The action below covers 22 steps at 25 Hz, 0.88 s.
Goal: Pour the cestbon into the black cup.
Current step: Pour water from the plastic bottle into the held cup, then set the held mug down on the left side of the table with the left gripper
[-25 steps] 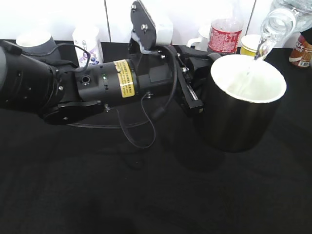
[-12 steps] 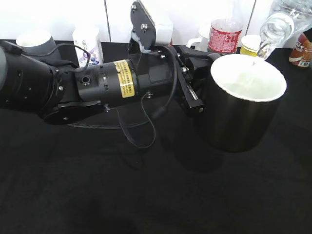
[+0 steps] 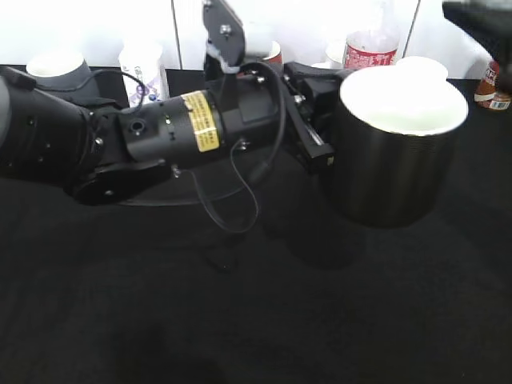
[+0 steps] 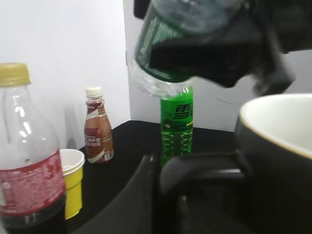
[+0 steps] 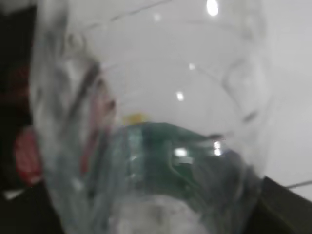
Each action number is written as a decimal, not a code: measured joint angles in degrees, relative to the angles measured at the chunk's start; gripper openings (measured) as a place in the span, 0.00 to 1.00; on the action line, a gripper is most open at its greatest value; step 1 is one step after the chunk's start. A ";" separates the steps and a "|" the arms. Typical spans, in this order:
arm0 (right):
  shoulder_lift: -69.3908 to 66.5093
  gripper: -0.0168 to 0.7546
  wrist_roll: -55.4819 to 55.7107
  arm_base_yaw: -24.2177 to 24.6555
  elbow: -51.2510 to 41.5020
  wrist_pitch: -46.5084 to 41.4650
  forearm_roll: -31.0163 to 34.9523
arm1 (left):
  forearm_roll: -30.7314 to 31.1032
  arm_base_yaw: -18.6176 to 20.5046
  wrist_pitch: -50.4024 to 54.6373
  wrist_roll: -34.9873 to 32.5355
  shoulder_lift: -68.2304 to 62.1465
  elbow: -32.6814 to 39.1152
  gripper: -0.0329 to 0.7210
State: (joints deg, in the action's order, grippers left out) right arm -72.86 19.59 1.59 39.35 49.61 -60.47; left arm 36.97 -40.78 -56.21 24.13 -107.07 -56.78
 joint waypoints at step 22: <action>0.00 0.66 33.75 0.00 0.00 -1.38 0.00 | -31.98 21.26 -8.19 -20.71 -12.20 10.76 0.09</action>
State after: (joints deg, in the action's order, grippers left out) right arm -72.86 53.33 1.59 39.35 48.23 -60.47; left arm 4.99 -19.53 -64.39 3.43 -119.27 -46.02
